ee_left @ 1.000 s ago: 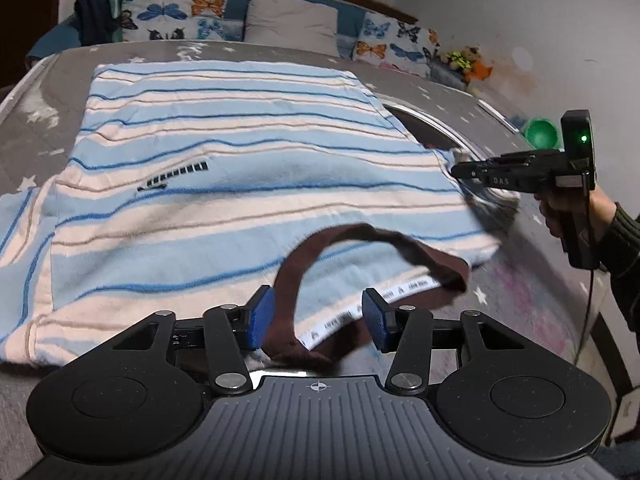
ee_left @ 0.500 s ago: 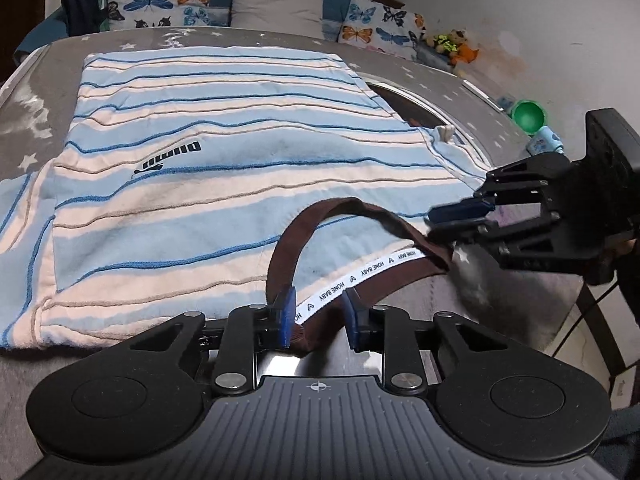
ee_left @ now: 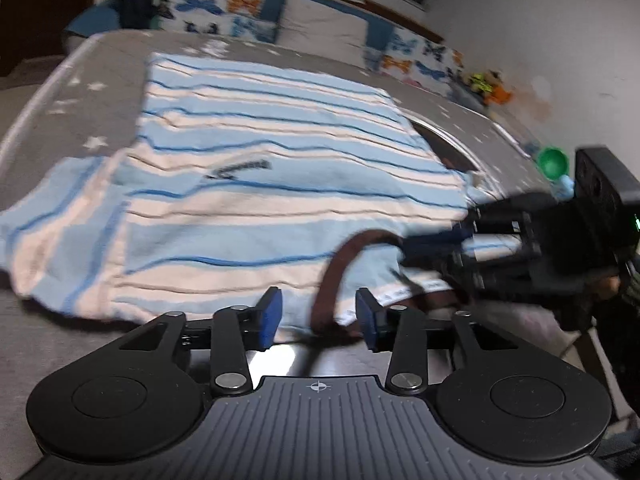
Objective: Fold clothes
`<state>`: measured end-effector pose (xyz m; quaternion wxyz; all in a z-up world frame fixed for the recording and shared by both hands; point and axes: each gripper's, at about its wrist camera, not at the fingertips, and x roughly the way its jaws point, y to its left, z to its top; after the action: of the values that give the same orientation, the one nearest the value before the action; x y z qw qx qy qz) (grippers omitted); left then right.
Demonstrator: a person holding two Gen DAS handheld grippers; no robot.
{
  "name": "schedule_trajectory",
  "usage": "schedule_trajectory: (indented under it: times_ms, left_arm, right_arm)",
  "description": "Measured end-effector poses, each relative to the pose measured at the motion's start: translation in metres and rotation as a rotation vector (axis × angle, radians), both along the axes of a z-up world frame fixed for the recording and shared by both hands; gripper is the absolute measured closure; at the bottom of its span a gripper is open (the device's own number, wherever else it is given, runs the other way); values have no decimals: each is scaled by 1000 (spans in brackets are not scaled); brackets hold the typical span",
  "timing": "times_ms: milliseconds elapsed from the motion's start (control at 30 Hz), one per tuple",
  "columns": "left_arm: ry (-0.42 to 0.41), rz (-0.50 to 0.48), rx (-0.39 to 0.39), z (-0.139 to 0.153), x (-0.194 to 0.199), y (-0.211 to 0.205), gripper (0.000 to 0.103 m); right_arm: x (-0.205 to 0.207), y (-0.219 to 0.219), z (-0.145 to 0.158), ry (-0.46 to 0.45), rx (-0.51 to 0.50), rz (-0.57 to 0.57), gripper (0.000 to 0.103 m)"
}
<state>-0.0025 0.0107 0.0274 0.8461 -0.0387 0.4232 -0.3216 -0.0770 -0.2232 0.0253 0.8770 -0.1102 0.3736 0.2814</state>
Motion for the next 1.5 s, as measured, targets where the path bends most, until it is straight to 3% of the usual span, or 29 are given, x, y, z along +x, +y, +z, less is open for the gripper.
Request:
schedule_trajectory:
  times_ms: [133, 367, 533, 633, 767, 867, 900, 933, 1133, 1300, 1433, 1467, 1500]
  left_arm:
    - [-8, 96, -19, 1, 0, 20, 54]
    - [-23, 397, -69, 0, 1, 74, 54]
    - [-17, 583, -113, -4, 3, 109, 54]
    - [5, 646, -152, -8, 10, 125, 53]
    - [50, 681, -226, -15, 21, 136, 48]
    - [68, 703, -267, -22, 28, 140, 53]
    - [65, 707, -272, -23, 30, 140, 63]
    - [61, 705, -285, -24, 31, 142, 81]
    - [17, 715, -354, -20, 28, 157, 95]
    - [-18, 783, -368, -15, 24, 176, 95]
    - [16, 805, -448, -18, 18, 194, 93]
    - [25, 804, -458, -20, 18, 197, 91]
    - [36, 805, -464, -21, 16, 198, 79]
  right_arm:
    - [-14, 5, 4, -32, -33, 33, 83]
    - [-23, -10, 3, 4, -4, -21, 79]
    - [-41, -26, 11, -38, 11, -82, 74]
    - [-46, -37, 13, -56, 18, -130, 70]
    - [-49, -61, 8, -44, 47, -235, 69]
    - [-53, -66, -2, -27, 44, -259, 66]
    - [-54, -67, -3, -25, 44, -262, 66]
    - [-54, -67, -4, -25, 45, -266, 65]
    - [-53, -69, -3, -24, 42, -266, 65]
    - [-52, -71, -9, -16, 34, -272, 63]
    - [-52, -71, -9, -19, 26, -272, 61]
    - [-52, -71, -9, -18, 27, -273, 61]
    - [-52, -72, -9, -18, 27, -273, 61]
